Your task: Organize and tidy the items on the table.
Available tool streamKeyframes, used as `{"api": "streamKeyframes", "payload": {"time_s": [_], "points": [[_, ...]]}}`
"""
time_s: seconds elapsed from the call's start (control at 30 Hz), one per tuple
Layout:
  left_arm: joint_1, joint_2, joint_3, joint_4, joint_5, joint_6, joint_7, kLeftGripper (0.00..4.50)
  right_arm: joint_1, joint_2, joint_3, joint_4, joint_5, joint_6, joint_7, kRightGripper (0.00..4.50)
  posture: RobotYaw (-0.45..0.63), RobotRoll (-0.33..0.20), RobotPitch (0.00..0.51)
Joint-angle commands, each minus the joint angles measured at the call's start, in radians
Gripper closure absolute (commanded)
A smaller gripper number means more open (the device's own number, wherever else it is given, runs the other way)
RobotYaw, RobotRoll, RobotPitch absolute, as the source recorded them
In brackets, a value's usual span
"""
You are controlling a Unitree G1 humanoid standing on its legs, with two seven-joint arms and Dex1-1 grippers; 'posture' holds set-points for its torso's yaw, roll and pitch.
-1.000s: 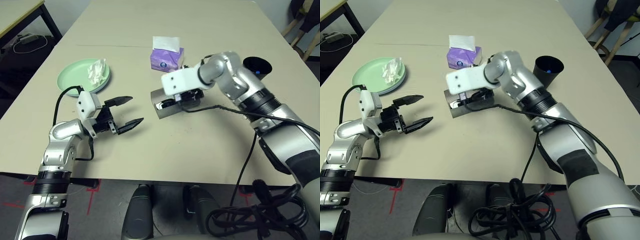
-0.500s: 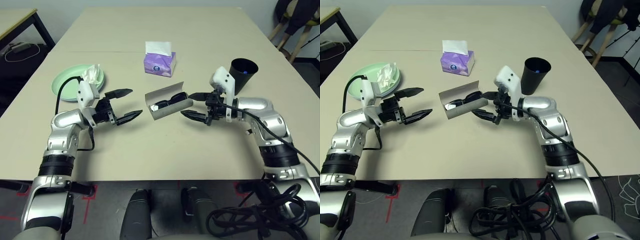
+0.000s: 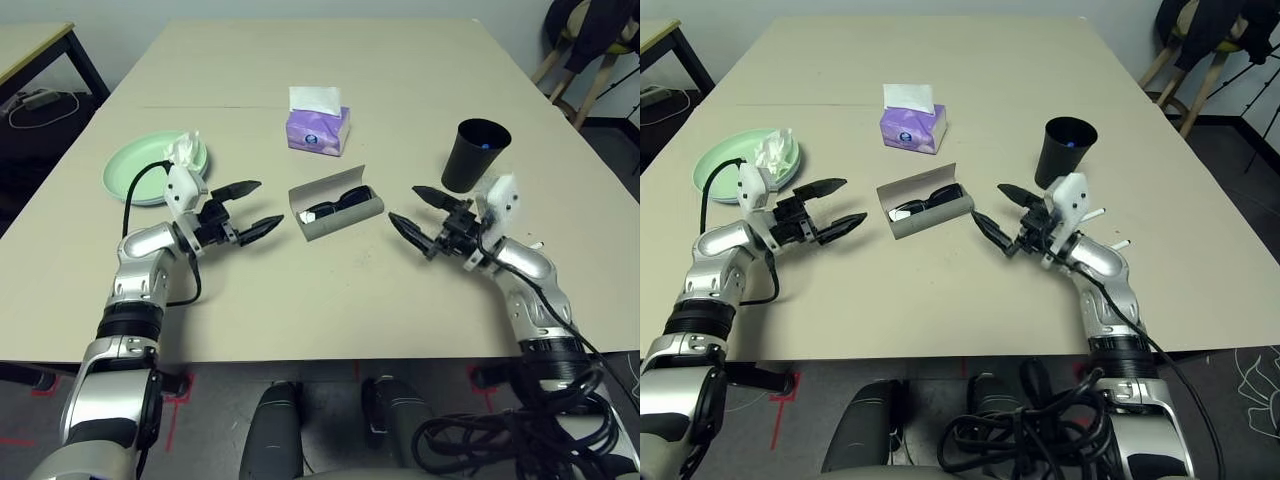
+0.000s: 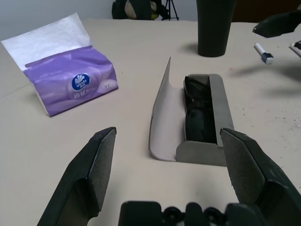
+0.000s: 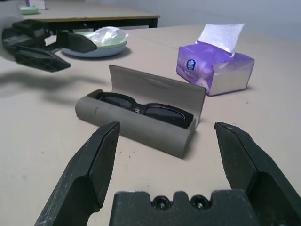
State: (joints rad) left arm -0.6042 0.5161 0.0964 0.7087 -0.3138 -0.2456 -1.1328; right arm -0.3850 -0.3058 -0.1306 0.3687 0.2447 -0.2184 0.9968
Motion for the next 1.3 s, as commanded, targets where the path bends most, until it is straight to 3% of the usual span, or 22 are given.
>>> {"api": "streamKeyframes", "payload": {"time_s": [0.03,0.2,0.33,0.6,0.83,1.1,1.3], "points": [[-0.021,-0.007,0.008,0.033,0.013,-0.017,0.012,0.0,-0.012,-0.018,0.01,0.075,0.007,-0.069,0.018,0.05,0.05,0.0,0.12],[-0.064,-0.022,0.015,0.121,0.033,-0.036,0.071,0.0,-0.036,-0.033,0.015,0.118,0.0,-0.09,0.004,0.05,0.05,0.0,0.118],[-0.095,-0.011,0.01,0.212,0.076,-0.022,0.152,1.33,-0.053,-0.037,0.018,0.122,-0.006,-0.12,-0.024,0.0,0.04,0.0,0.115],[-0.207,-0.054,0.033,0.345,0.13,0.028,0.419,4.48,-0.066,-0.044,0.032,0.094,-0.007,-0.116,-0.05,0.0,0.02,0.0,0.115],[-0.247,-0.114,0.014,0.375,0.159,-0.014,0.394,4.48,-0.069,-0.056,0.04,0.079,0.002,-0.109,-0.065,0.0,0.0,0.0,0.115],[-0.205,-0.16,-0.006,0.304,0.109,-0.066,0.066,4.48,-0.055,-0.067,0.04,0.057,0.006,-0.102,-0.082,0.0,-0.02,0.0,0.111],[-0.163,-0.144,-0.039,0.242,0.125,-0.006,-0.036,4.48,-0.067,-0.072,0.049,0.048,0.0,-0.091,-0.091,0.0,-0.02,0.0,0.108]]}}
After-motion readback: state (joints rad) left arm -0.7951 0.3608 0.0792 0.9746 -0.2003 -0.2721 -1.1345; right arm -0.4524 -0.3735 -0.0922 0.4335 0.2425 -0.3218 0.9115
